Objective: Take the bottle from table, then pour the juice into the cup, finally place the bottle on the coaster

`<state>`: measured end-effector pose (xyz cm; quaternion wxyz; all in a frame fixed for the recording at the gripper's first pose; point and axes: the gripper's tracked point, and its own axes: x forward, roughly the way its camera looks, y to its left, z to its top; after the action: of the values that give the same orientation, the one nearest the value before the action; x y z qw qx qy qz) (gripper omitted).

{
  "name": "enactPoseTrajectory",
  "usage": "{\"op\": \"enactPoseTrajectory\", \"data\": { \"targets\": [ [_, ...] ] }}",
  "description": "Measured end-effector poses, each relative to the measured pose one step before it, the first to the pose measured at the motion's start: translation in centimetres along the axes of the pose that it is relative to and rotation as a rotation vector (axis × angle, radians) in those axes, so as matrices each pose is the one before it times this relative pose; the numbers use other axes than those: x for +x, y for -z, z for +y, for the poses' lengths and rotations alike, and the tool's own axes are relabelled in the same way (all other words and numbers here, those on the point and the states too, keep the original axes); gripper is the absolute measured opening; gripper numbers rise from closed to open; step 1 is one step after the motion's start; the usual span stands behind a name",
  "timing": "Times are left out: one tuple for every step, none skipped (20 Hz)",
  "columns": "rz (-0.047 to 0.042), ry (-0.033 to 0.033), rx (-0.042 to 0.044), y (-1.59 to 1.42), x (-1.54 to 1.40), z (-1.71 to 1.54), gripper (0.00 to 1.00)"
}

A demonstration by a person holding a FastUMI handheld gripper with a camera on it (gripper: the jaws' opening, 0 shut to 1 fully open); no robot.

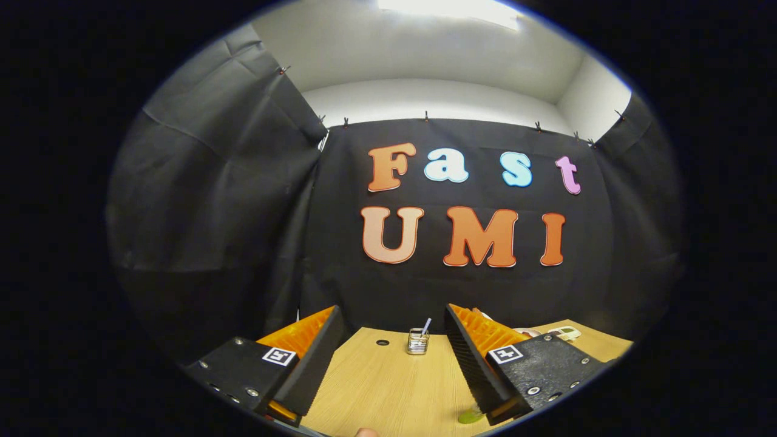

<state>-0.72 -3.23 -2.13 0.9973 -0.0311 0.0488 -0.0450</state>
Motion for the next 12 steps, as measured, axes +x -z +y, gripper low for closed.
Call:
{"op": "enactPoseTrajectory", "data": {
  "targets": [
    [0.00563,0.01541,-0.00614,0.038,-0.115,-0.627,0.99],
    [-0.00018,0.01457,-0.00280,0.021,-0.196,-0.494,0.99],
    [0.00056,0.00793,0.00509,0.030,0.064,-0.359,0.99],
    [0.00497,0.00202,0.01173,0.292,-0.182,-0.152,0.99],
    [-0.00036,0.00230,0.01379,0.064,-0.121,-0.284,0.99],
    [-0.00168,0.00351,0.01279,-0.019,-0.064,-0.224,0.99],
    [-0.00074,0.00540,0.01080,-0.020,-0.056,-0.394,0.99],
    [0.00125,0.00748,0.00689,0.076,0.021,-0.333,0.99],
    [0.00233,0.01077,0.00257,-0.044,0.190,-0.530,0.99],
    [0.00133,0.00866,-0.00041,-0.082,0.152,-0.367,0.99],
    [-0.00211,0.00523,-0.00128,-0.209,0.087,-0.319,0.99],
    [-0.00309,0.00508,-0.00184,-0.054,0.146,-0.352,0.99]
  ]
}}
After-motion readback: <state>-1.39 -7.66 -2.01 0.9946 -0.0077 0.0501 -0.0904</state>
